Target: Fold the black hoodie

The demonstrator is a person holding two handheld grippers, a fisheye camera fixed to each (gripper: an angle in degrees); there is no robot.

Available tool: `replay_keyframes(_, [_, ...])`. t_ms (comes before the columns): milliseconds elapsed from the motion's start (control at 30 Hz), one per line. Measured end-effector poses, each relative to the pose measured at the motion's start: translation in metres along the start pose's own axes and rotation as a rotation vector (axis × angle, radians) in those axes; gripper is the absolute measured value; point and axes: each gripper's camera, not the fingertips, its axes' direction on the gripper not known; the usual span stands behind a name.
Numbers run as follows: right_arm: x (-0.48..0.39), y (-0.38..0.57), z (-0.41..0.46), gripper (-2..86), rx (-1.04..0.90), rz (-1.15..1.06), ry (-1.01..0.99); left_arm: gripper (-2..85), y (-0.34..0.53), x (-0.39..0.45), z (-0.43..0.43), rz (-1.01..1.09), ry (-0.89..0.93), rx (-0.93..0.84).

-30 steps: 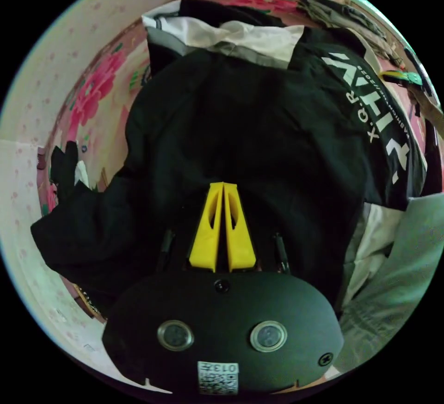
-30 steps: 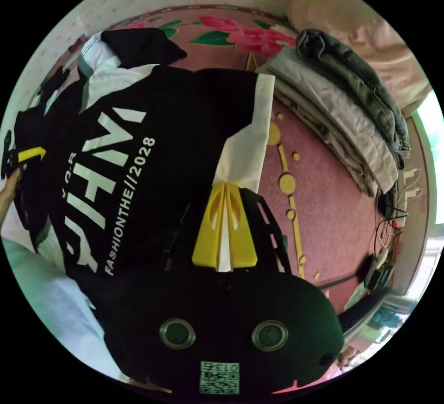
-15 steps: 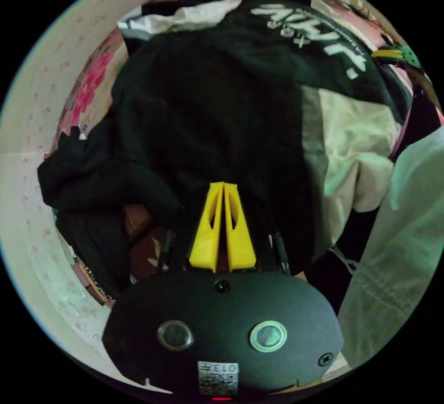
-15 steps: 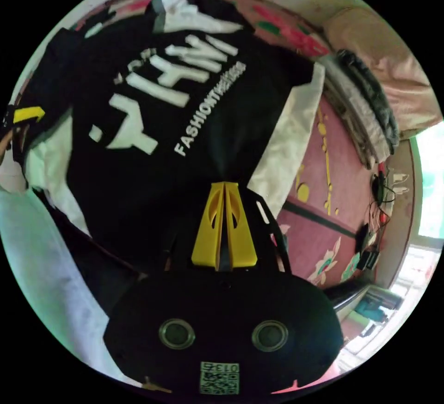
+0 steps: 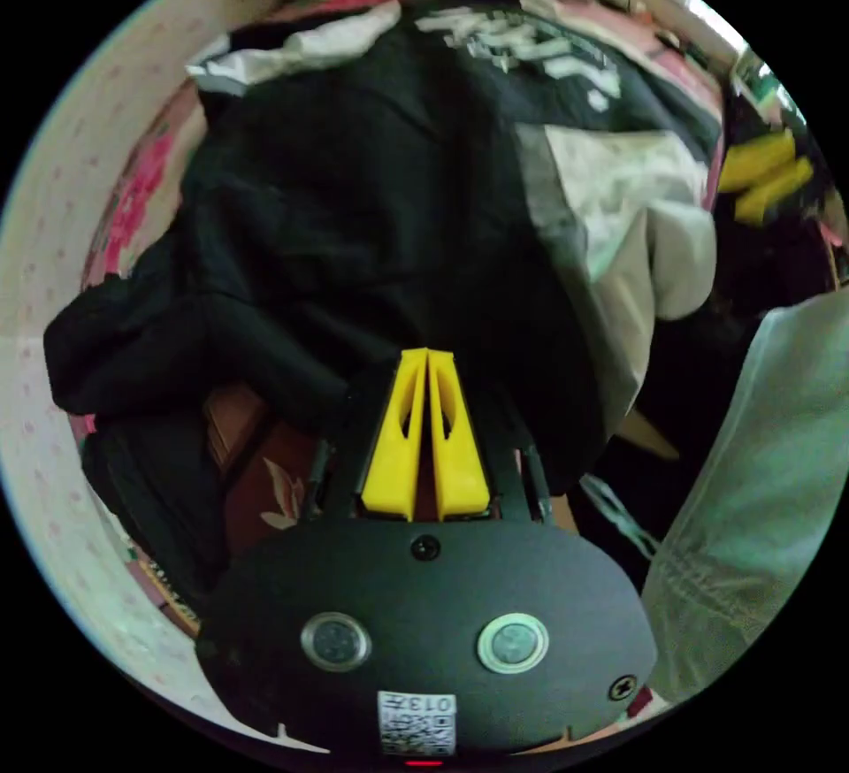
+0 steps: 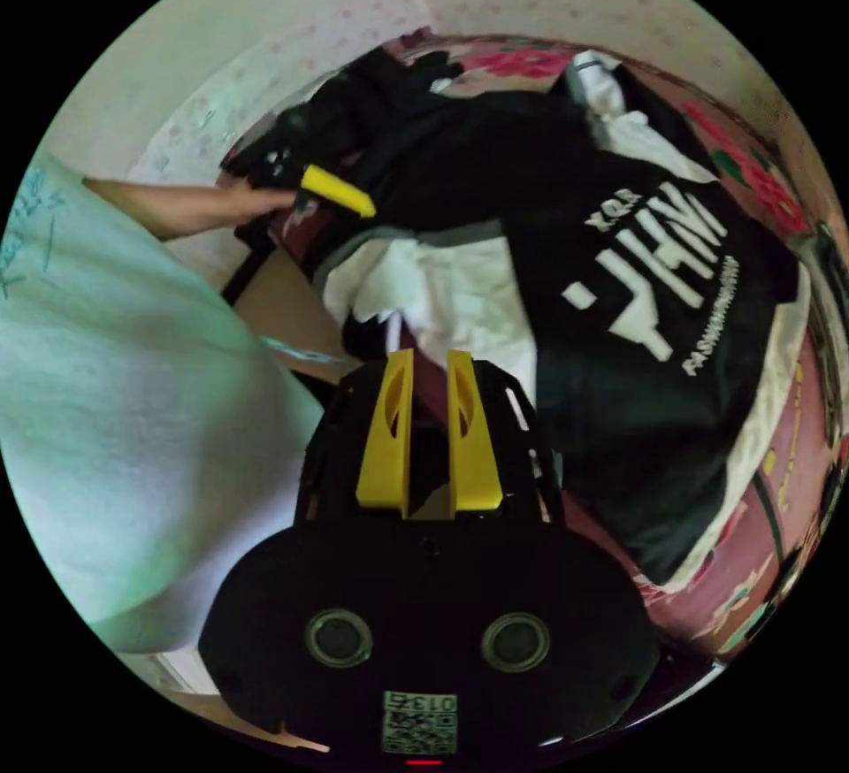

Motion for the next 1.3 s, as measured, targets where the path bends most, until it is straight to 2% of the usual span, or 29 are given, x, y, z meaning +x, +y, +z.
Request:
replay_keyframes(100, [-0.025, 0.005, 0.048, 7.7, -0.11, -0.001, -0.035, -0.1, 0.022, -0.028, -0.024, -0.079, 0.141, 0.072])
replay_keyframes(167, [-0.026, 0.008, 0.07, 8.0, -0.127, 0.05, -0.089, 0.1, 0.048, -0.031, -0.038, -0.078, 0.149, 0.106])
replay_keyframes(333, [-0.009, 0.016, 0.124, 10.9, -0.215, 0.114, -0.034, 3.7, 0.124, -0.012, -0.028, 0.002, 0.259, -0.008])
replay_keyframes(467, [0.008, 0.01, 0.146, 10.9, -0.268, 0.125, -0.087, 9.3, 0.13, -0.008, 0.002, 0.038, 0.355, -0.101])
replay_keyframes(567, [0.013, 0.002, 0.164, 9.2, -0.306, 0.103, -0.093, 10.5, 0.116, -0.027, 0.019, -0.031, 0.459, -0.112])
replay_keyframes(667, [0.027, -0.005, 0.167, 2.5, -0.276, 0.17, -0.095, 10.0, 0.123, -0.051, 0.014, -0.092, 0.447, -0.077])
replay_keyframes(700, [0.034, -0.007, 0.166, 1.6, -0.282, 0.191, -0.116, 12.5, 0.13, -0.058, 0.012, -0.104, 0.492, -0.054])
replay_keyframes(767, [0.039, -0.009, 0.162, 0.7, -0.294, 0.15, -0.239, 15.0, 0.133, -0.064, 0.016, -0.097, 0.53, -0.126])
replay_keyframes(867, [0.032, -0.013, 0.135, 0.1, -0.302, -0.038, -0.412, 17.4, 0.133, -0.078, 0.008, -0.083, 0.558, -0.09])
replay_keyframes(967, [0.035, -0.023, 0.09, -0.1, -0.218, -0.159, -0.608, 18.2, 0.125, -0.097, 0.007, -0.086, 0.727, -0.043])
replay_keyframes(1033, [0.056, -0.033, 0.056, -0.2, -0.077, -0.153, -0.699, 10.7, 0.116, -0.12, -0.006, -0.065, 1.11, 0.091])
replay_keyframes(1067, [0.064, -0.036, 0.049, -0.2, -0.039, -0.138, -0.717, 8.6, 0.114, -0.127, -0.014, -0.054, 1.18, 0.13])
replay_keyframes(1133, [0.1, -0.043, 0.02, -0.1, 0.164, -0.068, -0.831, 4.9, 0.105, -0.159, -0.059, -0.004, 1.215, 0.247])
replay_keyframes(1300, [0.182, -0.055, -0.005, 0.3, 0.535, 0.116, -1.07, 5.2, 0.07, -0.249, -0.121, -0.005, 1.309, 0.297])
